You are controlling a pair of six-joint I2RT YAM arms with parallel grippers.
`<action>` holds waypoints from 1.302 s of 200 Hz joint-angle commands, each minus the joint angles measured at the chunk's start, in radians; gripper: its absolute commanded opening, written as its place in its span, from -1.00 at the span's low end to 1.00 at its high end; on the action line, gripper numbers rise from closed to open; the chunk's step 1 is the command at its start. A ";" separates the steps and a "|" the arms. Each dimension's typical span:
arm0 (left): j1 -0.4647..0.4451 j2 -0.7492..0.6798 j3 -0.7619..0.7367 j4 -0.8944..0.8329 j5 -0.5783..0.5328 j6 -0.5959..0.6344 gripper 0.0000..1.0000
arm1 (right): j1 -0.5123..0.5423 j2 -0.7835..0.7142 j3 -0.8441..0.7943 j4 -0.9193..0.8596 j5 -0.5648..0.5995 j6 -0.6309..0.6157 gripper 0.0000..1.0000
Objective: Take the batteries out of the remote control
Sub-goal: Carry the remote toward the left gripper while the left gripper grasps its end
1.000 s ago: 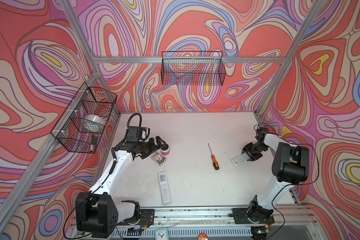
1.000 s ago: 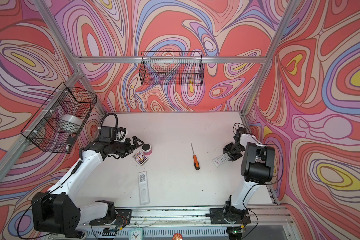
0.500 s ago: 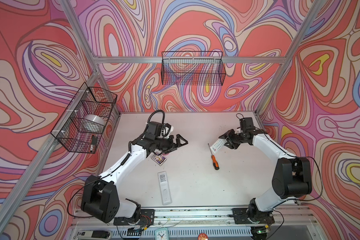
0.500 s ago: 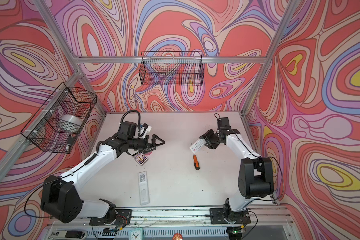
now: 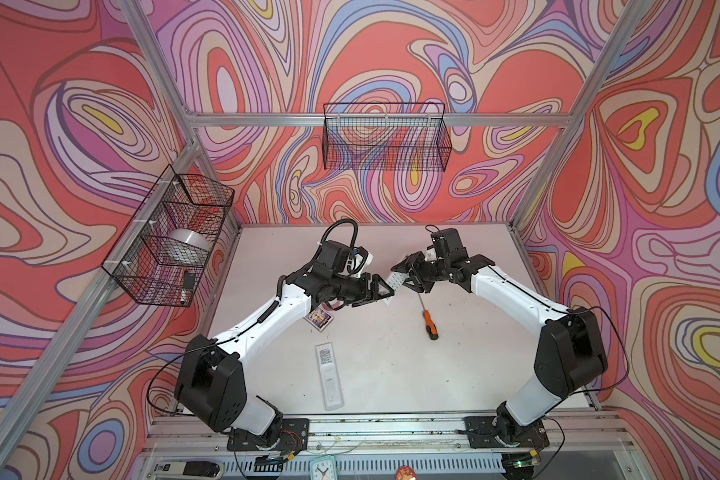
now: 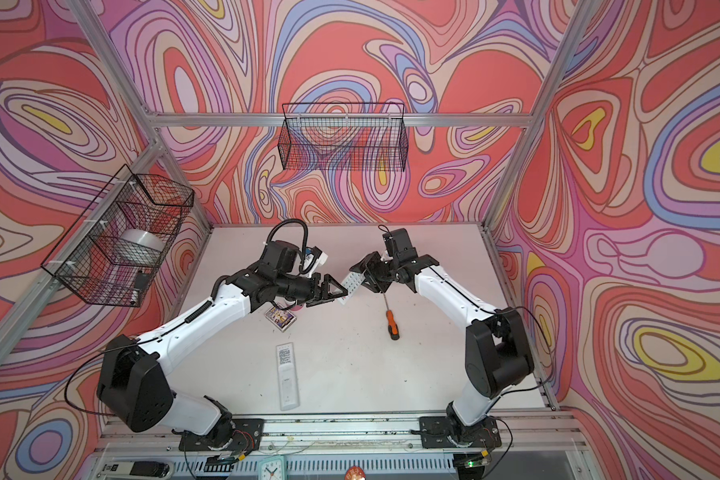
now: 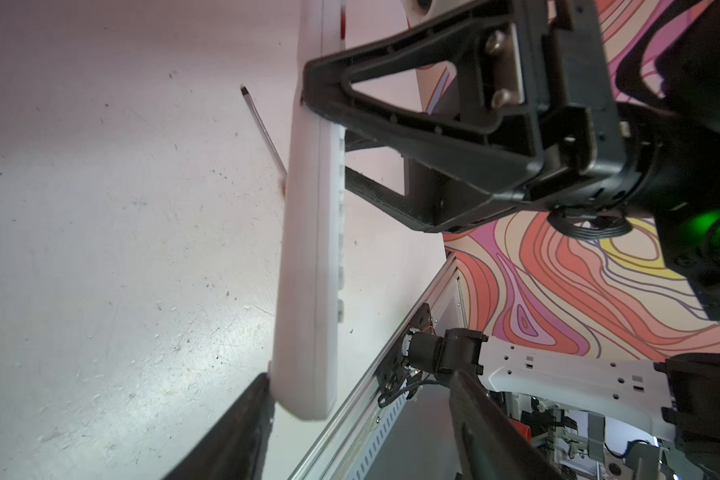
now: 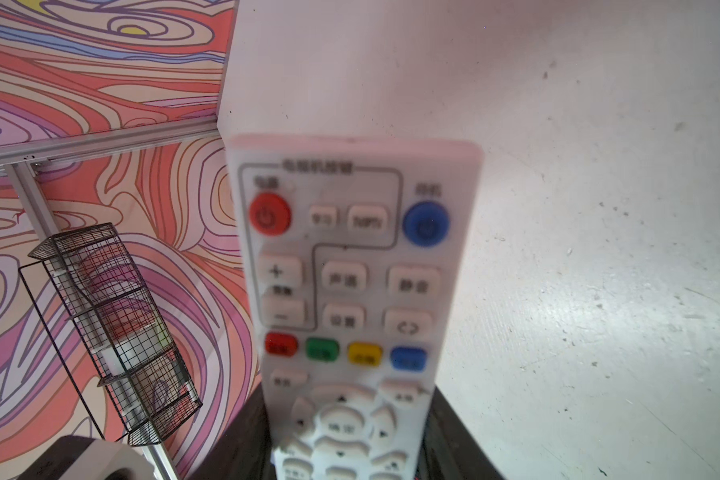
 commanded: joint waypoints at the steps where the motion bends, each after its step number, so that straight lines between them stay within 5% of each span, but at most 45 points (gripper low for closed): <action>1: -0.007 0.000 0.009 -0.052 -0.028 0.040 0.09 | 0.024 0.020 0.034 0.050 0.004 0.040 -0.25; 20: -0.007 0.003 0.016 -0.084 -0.052 0.057 -0.11 | 0.032 0.031 0.045 0.047 0.005 0.035 -0.26; 48: -0.007 0.006 0.017 -0.102 -0.087 0.062 -0.11 | 0.038 0.042 0.047 0.053 -0.002 0.035 -0.29; 73: -0.007 0.025 0.029 -0.141 -0.141 0.050 0.36 | 0.041 0.044 0.049 0.059 -0.010 0.035 -0.32; 90: -0.007 0.038 0.032 -0.136 -0.146 0.041 0.39 | 0.040 0.044 0.050 0.065 -0.017 0.035 -0.33; 183: -0.007 0.126 0.081 -0.136 -0.075 0.063 -0.72 | 0.049 0.055 0.029 0.093 -0.045 0.032 -0.30; 224: -0.007 0.125 0.110 -0.235 -0.125 0.170 -0.84 | 0.048 0.077 0.035 0.097 -0.054 0.024 -0.08; 260: -0.006 0.115 0.162 -0.373 -0.196 0.392 -0.82 | 0.048 0.082 0.102 -0.027 -0.016 -0.078 0.26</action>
